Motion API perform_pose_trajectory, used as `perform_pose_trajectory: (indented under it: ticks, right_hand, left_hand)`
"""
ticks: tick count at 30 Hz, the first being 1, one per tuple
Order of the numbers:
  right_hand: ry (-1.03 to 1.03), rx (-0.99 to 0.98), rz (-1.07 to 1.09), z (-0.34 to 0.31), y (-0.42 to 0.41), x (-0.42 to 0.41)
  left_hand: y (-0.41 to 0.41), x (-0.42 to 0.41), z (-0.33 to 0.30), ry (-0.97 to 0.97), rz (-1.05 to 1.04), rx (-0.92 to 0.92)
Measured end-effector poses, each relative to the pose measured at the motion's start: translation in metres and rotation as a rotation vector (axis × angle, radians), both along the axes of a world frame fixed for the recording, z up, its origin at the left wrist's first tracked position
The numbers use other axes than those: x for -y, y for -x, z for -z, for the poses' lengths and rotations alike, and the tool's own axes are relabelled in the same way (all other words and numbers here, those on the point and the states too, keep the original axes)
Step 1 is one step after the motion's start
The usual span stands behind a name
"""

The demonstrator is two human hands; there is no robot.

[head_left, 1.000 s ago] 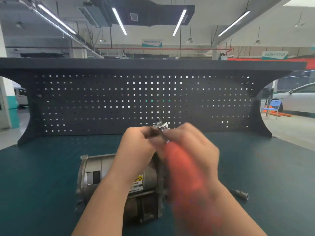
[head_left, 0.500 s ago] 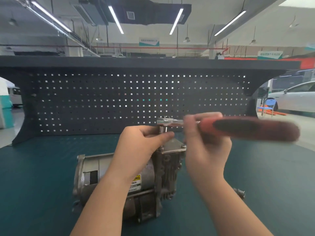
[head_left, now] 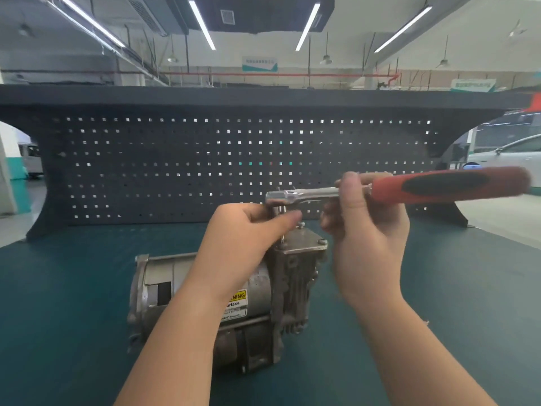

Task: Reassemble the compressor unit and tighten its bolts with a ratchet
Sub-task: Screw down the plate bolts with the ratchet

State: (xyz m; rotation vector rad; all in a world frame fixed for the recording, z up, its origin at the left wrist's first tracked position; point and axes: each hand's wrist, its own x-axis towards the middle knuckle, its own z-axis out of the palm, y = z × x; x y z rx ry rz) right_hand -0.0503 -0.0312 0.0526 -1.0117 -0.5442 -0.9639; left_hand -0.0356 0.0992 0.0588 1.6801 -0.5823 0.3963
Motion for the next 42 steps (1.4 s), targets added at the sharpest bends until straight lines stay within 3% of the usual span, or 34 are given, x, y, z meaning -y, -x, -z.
perform_pose_trajectory:
  ticks: [3, 5, 6, 7, 9, 11, 13, 14, 16, 19, 20, 22, 24, 26, 28, 30, 32, 34, 36, 37, 38, 40, 42]
  right_hand:
    - [0.521, 0.174, 0.304, -0.001, 0.009, -0.013]
    - [0.656, 0.339, 0.463, 0.004, 0.009, -0.018]
    - [0.649, 0.312, 0.458, 0.005, 0.009, -0.018]
    - [0.587, 0.243, 0.431, 0.003, 0.009, -0.015]
    - [0.209, 0.131, 0.290, 0.001, 0.003, -0.006]
    - [-0.176, -0.102, -0.099, -0.003, -0.005, 0.004]
    - [-0.314, -0.221, -0.280, -0.001, -0.010, 0.008]
    - [-0.287, -0.192, -0.219, 0.003, -0.010, 0.006]
    - [-0.090, 0.003, 0.066, 0.001, -0.003, 0.001]
    - [0.527, 0.307, 0.631, 0.002, -0.002, -0.009]
    - [0.631, 0.389, 0.750, 0.003, -0.003, -0.014]
    - [0.663, 0.430, 0.735, 0.011, 0.000, -0.021]
    - [0.569, 0.251, 0.601, 0.011, 0.004, -0.020]
    - [0.238, 0.108, 0.456, 0.008, 0.003, -0.009]
    - [-0.133, -0.119, 0.085, 0.002, -0.003, 0.006]
    - [-0.256, -0.229, -0.160, 0.002, -0.008, 0.009]
    - [-0.148, -0.103, -0.018, 0.003, -0.003, 0.002]
    - [0.204, 0.077, 0.262, -0.001, 0.006, -0.001]
    - [0.637, 0.078, 0.453, -0.005, 0.007, -0.005]
    - [0.727, 0.095, 0.510, -0.004, 0.007, -0.008]
    - [0.686, 0.139, 0.581, -0.001, 0.006, -0.010]
    - [0.407, 0.233, 0.568, 0.007, 0.007, -0.015]
    - [0.008, 0.080, 0.250, 0.007, 0.004, -0.011]
  left_hand:
    - [0.001, 0.001, -0.005, -0.042, -0.060, 0.026]
    - [-0.002, -0.001, -0.007, -0.091, -0.095, -0.018]
    - [-0.003, -0.002, -0.007, -0.091, -0.077, -0.026]
    - [-0.003, -0.001, -0.007, -0.064, -0.044, -0.026]
    - [-0.002, -0.002, -0.003, -0.001, 0.025, -0.023]
    - [-0.004, -0.001, 0.001, 0.012, 0.038, -0.006]
    - [-0.003, 0.001, 0.002, -0.001, 0.022, 0.016]
    - [-0.003, 0.002, 0.002, -0.005, 0.005, 0.024]
    - [-0.001, 0.001, 0.003, 0.011, -0.008, 0.028]
    - [0.002, 0.001, -0.001, 0.007, 0.020, 0.042]
    - [0.001, 0.001, -0.001, 0.006, 0.030, 0.022]
    - [0.001, 0.000, -0.003, 0.010, 0.044, -0.044]
    - [0.000, 0.000, -0.002, -0.009, 0.039, -0.038]
    - [-0.001, -0.001, -0.001, 0.000, 0.047, -0.033]
    - [0.000, 0.000, 0.001, 0.003, 0.035, -0.032]
    - [0.001, 0.002, 0.001, -0.027, -0.010, -0.018]
    - [0.001, 0.002, 0.000, -0.018, -0.032, -0.012]
    - [0.001, 0.001, 0.001, 0.030, 0.023, -0.009]
    - [0.002, 0.000, 0.001, 0.033, 0.055, 0.019]
    - [0.002, 0.000, 0.002, 0.026, 0.060, 0.022]
    - [0.002, -0.001, 0.002, 0.025, 0.065, 0.019]
    - [-0.001, -0.002, 0.002, 0.033, 0.047, 0.018]
    - [-0.004, -0.003, 0.002, 0.031, 0.024, 0.012]
